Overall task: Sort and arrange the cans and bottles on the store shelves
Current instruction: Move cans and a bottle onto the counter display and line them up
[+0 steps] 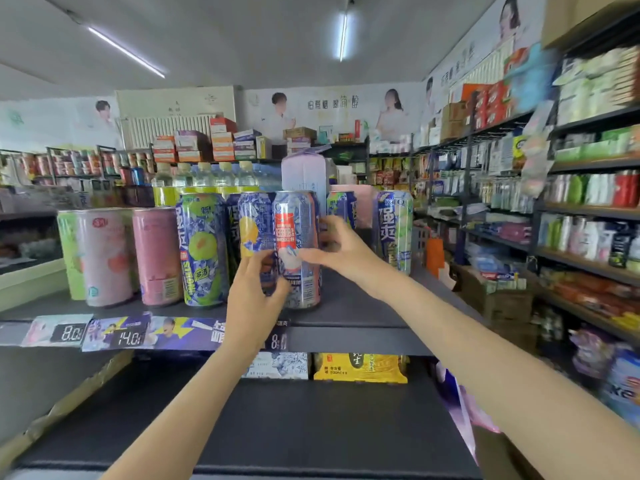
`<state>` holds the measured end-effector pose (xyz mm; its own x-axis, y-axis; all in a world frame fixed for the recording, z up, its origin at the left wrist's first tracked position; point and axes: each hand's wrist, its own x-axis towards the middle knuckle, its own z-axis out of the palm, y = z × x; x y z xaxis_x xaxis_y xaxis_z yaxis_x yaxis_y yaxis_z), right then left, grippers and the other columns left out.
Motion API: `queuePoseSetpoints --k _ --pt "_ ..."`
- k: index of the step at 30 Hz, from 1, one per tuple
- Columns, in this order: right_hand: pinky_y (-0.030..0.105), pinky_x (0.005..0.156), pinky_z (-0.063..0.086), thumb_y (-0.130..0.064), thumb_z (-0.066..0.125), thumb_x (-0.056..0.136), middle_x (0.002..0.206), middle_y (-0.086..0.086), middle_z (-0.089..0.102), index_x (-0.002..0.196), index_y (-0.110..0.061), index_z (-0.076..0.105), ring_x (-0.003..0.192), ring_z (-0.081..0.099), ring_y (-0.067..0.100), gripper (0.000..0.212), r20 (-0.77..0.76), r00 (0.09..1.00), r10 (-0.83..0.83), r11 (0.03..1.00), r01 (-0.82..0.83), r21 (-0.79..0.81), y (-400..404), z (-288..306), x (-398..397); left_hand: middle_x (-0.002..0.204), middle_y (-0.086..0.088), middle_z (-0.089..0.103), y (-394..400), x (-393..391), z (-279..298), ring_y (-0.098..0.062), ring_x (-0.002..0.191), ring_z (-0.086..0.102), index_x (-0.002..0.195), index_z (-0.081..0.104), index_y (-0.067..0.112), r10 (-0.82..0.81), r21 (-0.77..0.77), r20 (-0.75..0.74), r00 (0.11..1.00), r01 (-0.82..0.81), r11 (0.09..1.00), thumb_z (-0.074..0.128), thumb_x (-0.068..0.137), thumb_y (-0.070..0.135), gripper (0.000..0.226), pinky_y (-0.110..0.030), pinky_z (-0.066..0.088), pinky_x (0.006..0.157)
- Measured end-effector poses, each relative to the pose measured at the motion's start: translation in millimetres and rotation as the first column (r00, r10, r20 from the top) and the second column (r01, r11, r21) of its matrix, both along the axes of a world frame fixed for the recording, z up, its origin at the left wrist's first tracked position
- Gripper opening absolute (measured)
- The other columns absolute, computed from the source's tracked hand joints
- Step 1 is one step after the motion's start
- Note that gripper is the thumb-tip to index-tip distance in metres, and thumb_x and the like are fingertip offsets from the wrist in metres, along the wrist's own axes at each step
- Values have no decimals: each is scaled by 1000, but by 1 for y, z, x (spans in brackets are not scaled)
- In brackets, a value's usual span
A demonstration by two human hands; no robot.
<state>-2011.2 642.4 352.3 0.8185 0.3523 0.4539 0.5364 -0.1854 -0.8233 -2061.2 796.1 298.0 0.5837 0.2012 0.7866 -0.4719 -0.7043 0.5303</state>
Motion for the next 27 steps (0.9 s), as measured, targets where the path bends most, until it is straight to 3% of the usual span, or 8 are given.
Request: queuePoseSetpoints --k 4,8,13,15,17,20,23,27 --pt "39 103 41 -34 81 69 131 -2 51 131 -22 41 119 50 16 74 24 993 -113 993 112 41 17 -7 0 113 3 44 4 -1 2 -8 92 47 128 49 15 -27 10 2 1000 27 1000 53 87 3 43 -11 34 70" --pt "20 79 45 -22 81 70 107 -10 56 121 -21 44 101 55 10 62 27 982 -185 975 180 129 14 -11 -10 122 -7 40 7 -1 -5 -19 113 39 122 54 12 28 -17 61 998 -27 999 54 84 -1 39 3 24 75" --pt "26 84 43 -18 75 77 108 -5 52 129 -17 36 95 52 10 64 24 921 -389 915 383 124 -29 -7 -16 134 -13 33 7 3 -3 -26 122 34 125 50 10 87 -18 71 994 -86 996 55 84 -1 43 -15 26 84" --pt "26 80 41 -17 75 77 109 -2 51 126 -14 39 93 51 11 62 30 872 -489 868 483 115 -47 -6 -14 136 -15 35 2 1 -7 -30 122 34 124 52 10 86 137 124 989 -103 985 55 82 -2 44 -28 34 89" --pt "32 87 43 -25 79 70 117 8 48 121 -13 42 105 52 21 64 74 782 -619 785 615 69 -61 -7 -5 132 -17 43 -5 2 -9 -29 118 37 120 57 9 46 318 181 982 -103 942 53 77 -1 44 -41 39 92" --pt "36 98 38 -35 83 65 118 13 40 121 -11 42 114 44 29 73 105 688 -718 694 720 27 -67 -11 6 134 -20 43 -13 12 5 -33 122 38 122 56 6 41 305 141 989 -83 949 57 76 -2 46 -47 37 97" --pt "35 101 34 -32 82 67 123 13 35 127 -11 35 119 39 27 79 91 696 -713 701 711 53 -65 -17 9 147 -17 27 -23 22 19 -34 131 30 135 43 7 2 292 61 998 -19 956 54 83 1 54 -41 33 103" --pt "30 90 38 -10 70 80 128 8 48 130 -15 33 108 49 18 63 -162 857 -488 845 511 160 -70 -24 3 154 -11 7 -31 26 15 -27 139 13 143 30 16 -42 309 9 999 37 950 51 88 5 61 -34 32 103"
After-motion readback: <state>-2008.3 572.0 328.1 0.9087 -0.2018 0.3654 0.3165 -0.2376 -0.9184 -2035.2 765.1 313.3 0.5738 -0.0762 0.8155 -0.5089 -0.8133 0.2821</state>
